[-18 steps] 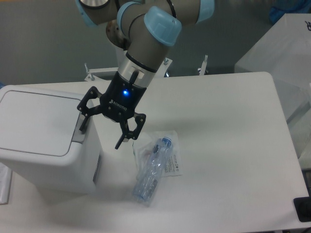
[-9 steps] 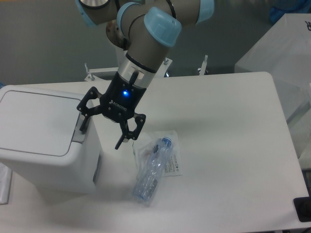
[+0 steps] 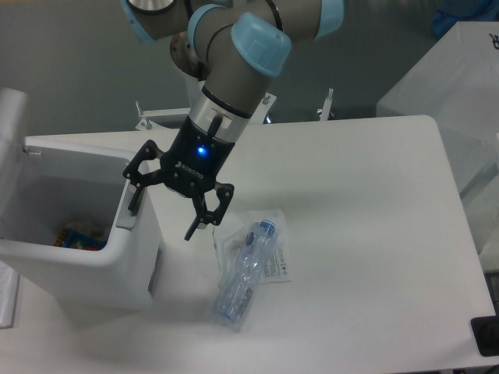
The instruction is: Open the trash can
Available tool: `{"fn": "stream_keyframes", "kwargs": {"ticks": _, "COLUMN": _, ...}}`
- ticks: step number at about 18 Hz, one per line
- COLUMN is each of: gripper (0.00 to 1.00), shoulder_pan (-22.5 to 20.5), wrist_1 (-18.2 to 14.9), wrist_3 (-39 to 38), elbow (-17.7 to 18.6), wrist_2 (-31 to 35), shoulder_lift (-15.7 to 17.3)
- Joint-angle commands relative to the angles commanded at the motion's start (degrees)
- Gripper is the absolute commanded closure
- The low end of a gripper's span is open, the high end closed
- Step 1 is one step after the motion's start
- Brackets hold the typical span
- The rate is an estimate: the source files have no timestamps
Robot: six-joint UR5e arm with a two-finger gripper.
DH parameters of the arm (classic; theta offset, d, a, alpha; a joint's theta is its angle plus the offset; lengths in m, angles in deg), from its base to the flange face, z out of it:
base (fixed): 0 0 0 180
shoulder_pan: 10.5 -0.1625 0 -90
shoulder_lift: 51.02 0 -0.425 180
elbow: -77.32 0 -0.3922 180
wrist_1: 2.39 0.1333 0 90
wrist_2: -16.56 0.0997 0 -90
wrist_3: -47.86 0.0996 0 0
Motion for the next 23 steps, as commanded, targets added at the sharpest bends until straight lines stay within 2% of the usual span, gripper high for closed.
{"fn": "stream_keyframes", "kwargs": {"ticks": 7, "gripper": 0.0, "shoulder_pan": -0.79, "wrist_1": 0.0, "wrist_3": 0.35, "elbow": -1.4, "wrist_2": 0.0, "shoulder_lift": 0.35}}
{"fn": "stream_keyframes", "kwargs": {"ticks": 10, "gripper": 0.0, "shoulder_pan": -3.33, "wrist_1": 0.0, "wrist_3": 0.44, "elbow": -3.42, "wrist_2": 0.0, "shoulder_lift": 0.53}}
{"fn": "stream_keyframes", "kwargs": {"ticks": 13, "gripper": 0.0, "shoulder_pan": -4.83, "wrist_1": 0.7, "wrist_3": 0.53, "elbow": -6.14, "wrist_2": 0.17, "shoulder_lift": -0.52}}
{"fn": "stream_keyframes", "kwargs": {"ticks": 14, "gripper": 0.0, "shoulder_pan": -5.44, "wrist_1": 1.49, "wrist_3": 0.61, "elbow": -6.33, "wrist_2": 0.87, "shoulder_lift": -1.83}}
{"fn": "stream_keyframes", "kwargs": {"ticks": 19, "gripper": 0.0, "shoulder_pan": -11.68, "wrist_1": 1.58, "wrist_3": 10.26, "elbow": -5.01, "wrist_2": 15.36, "shoulder_lift": -7.2}}
{"fn": "stream_keyframes", "kwargs": {"ticks": 22, "gripper": 0.0, "shoulder_pan": -12.04, "wrist_1": 1.76, "wrist_3": 17.55, "elbow": -5.97, "wrist_2": 20.72, "shoulder_lift": -11.68}}
{"fn": "stream_keyframes", "kwargs": {"ticks": 23, "gripper": 0.0, "shoulder_pan": -12.04, "wrist_1": 1.84, "wrist_3": 19.41, "elbow": -6.85, "wrist_2": 24.4, "shoulder_lift": -13.08}}
